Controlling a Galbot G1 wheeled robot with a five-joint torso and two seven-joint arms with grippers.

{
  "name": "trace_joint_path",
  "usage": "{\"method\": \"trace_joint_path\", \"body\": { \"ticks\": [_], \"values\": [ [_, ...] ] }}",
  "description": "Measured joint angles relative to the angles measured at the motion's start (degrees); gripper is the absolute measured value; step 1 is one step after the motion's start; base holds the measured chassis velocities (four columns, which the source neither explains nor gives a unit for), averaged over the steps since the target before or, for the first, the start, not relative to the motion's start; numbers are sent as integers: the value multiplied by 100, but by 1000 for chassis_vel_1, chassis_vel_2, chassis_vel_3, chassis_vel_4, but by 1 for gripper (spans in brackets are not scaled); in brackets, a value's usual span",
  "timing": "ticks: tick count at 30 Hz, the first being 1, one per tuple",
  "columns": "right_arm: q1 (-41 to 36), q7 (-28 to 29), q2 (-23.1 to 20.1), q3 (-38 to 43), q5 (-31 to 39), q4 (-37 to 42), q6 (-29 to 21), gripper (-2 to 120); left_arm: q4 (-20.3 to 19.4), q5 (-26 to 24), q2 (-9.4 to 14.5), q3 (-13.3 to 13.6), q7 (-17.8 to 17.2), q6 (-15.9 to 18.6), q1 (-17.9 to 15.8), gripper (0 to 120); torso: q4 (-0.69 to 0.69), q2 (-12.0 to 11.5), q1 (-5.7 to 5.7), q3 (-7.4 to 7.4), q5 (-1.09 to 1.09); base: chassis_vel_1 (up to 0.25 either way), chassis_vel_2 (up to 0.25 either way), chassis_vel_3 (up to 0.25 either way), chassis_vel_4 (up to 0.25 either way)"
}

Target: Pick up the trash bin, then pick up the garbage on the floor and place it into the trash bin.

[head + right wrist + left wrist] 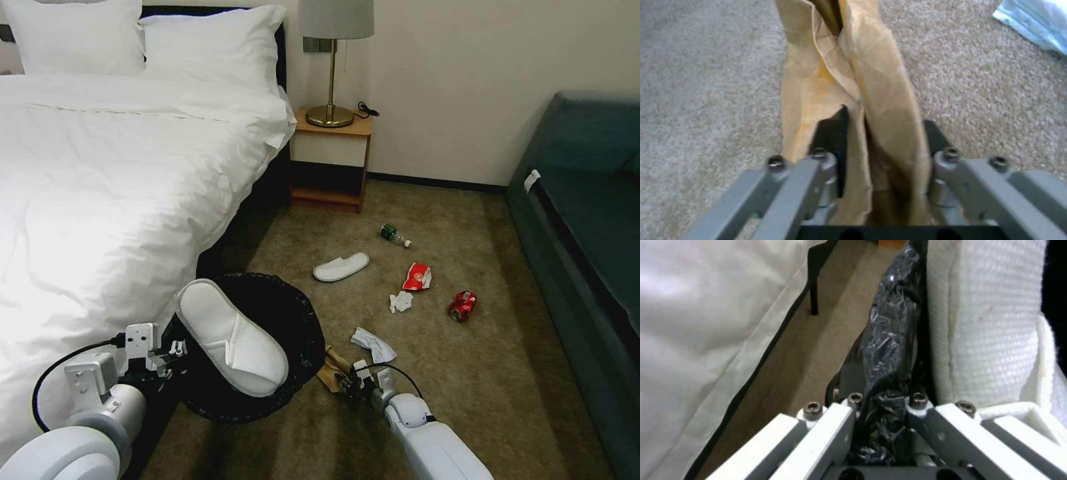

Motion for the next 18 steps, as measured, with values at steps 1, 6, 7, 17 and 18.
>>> {"method": "trace_joint_path", "body": {
  "ticks": [1, 6, 7, 17, 18],
  "values": [
    [4, 5, 2, 0, 0, -3, 0, 19, 0, -6, 4, 3, 2, 0, -12, 2, 0, 0, 0, 0, 0, 0, 0, 0, 0],
    [13, 59, 3, 8, 17, 33, 0, 0, 0, -12, 15, 26, 15, 0, -72, 2, 0, 0, 0, 0, 0, 0, 0, 0, 0],
    [13, 59, 3, 8, 17, 33, 0, 0, 0, -12, 15, 26, 15, 0, -72, 2, 0, 0, 0, 0, 0, 0, 0, 0, 0],
    [-399, 358, -396, 270, 656, 1154, -129, 0, 0, -30, 57, 27, 36, 1, -72, 2, 0, 0, 0, 0, 1, 0, 0, 0, 0],
    [-507, 448, -511, 377, 900, 1479, -178, 0, 0, -30, 56, 34, 36, 0, -64, 2, 0, 0, 0, 0, 1, 0, 0, 0, 0]
  ]
}}
